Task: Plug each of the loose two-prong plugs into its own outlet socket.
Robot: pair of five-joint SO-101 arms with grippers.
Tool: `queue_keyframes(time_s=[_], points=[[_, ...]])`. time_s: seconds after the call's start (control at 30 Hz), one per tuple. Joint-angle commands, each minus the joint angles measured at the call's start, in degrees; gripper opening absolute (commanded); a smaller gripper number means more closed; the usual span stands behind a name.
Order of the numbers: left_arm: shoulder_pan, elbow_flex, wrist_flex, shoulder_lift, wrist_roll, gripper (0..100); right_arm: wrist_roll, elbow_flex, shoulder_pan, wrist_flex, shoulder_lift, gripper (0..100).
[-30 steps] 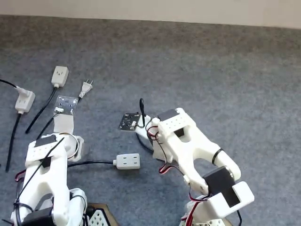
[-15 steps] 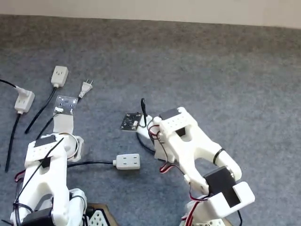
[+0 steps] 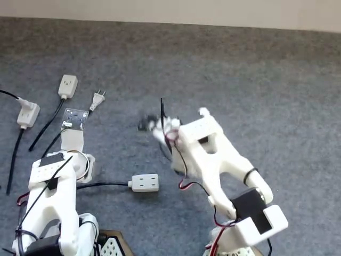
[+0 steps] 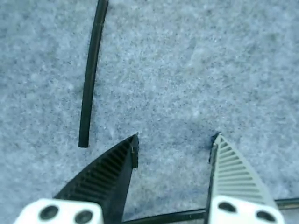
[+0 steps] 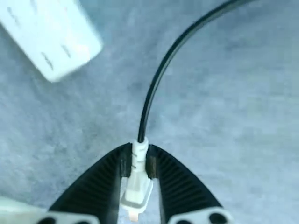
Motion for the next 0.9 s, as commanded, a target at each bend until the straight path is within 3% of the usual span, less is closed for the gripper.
queue_keyframes(time_s=[0.0,0.1,0.23,0.3,0.5,0.7,0.87], points=[[0.4,-4.7,0.1,-0.3,-6.5,26,-3.0,-22.5,-5.5,10.2,-5.0,0.4],[0.1,-12.8,4.7,-0.4,-6.5,26,-14.2,-34.8,-10.2,14.5,-3.3,0.4],[0.3,-26.7,13.5,-0.4,-6.3,30,-23.9,-45.8,-10.3,14.4,0.0,0.4],[0.3,-33.1,15.9,-0.5,-6.3,34,-28.0,-49.6,-9.0,14.1,1.5,0.4],[2.1,-45.2,22.3,-3.6,-3.9,40,-50.2,-55.9,-1.1,5.0,2.6,0.4],[13.0,-39.4,26.9,-19.8,-1.2,42,-52.7,-52.6,-0.4,-4.5,0.3,0.5],[20.3,-29.9,26.8,-34.2,5.0,43,-52.8,-31.4,-0.7,-18.9,-11.2,0.5]])
